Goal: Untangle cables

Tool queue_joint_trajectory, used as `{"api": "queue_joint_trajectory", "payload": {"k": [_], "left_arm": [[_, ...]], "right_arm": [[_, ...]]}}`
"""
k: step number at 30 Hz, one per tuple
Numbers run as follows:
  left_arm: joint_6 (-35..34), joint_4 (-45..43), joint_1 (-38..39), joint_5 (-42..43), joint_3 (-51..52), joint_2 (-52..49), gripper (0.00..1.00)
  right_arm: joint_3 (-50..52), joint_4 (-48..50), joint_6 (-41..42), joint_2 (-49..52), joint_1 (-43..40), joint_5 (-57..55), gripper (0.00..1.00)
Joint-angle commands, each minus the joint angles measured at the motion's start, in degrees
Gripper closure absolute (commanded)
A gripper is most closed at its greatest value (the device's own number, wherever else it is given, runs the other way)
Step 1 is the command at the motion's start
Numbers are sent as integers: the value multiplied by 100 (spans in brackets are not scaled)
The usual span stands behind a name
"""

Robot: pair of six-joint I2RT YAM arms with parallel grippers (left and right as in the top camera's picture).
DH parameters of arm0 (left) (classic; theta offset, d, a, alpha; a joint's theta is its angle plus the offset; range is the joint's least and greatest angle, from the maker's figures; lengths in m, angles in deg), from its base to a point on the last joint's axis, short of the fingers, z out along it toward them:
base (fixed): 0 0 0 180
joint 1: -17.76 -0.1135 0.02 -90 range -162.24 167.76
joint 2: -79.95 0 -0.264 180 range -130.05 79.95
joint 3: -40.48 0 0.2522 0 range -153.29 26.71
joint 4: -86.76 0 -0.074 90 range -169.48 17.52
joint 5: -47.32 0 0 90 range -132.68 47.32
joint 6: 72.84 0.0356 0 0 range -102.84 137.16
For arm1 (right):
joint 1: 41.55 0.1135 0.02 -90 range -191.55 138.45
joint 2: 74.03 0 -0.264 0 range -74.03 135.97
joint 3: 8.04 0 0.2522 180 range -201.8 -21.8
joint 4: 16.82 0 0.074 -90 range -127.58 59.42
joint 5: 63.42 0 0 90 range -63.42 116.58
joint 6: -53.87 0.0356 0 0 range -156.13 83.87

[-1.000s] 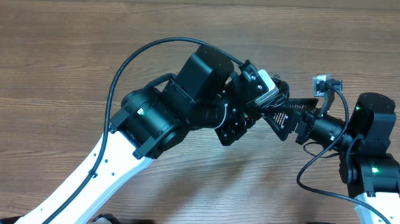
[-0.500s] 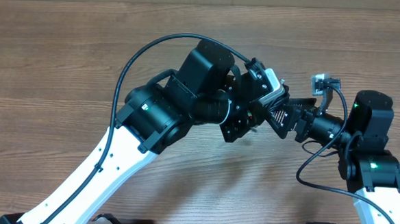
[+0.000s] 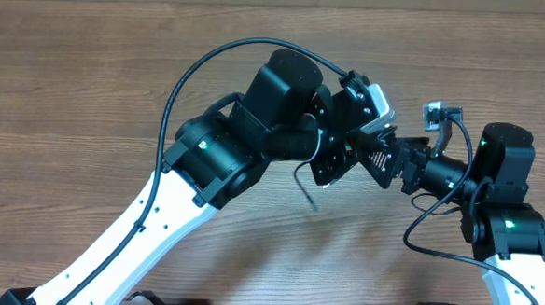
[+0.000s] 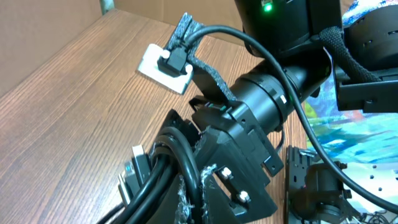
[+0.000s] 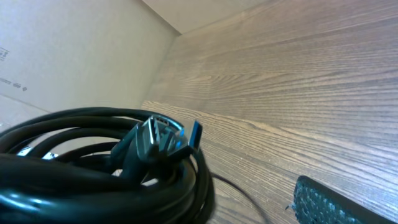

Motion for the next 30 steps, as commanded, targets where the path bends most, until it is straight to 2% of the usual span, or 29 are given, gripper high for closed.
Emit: {"api": "queue_joint_trajectory", "payload": {"k": [1,6,23,30], "left_arm": [[146,-273,129,114,-203,131,96],[-44,-275,127,-417,-203,131,96],[-682,-424,133,-245,-203,-87,96],[-776,-420,129,-251,-203,-330,96]], "right_arm": [[-4,-131,-184,129,52,-249,0],[-4,-133,-553,129,57,372,0],[-4,114,-636,129,63,1268,0],[-4,131,-638,129,61,1261,0]]}}
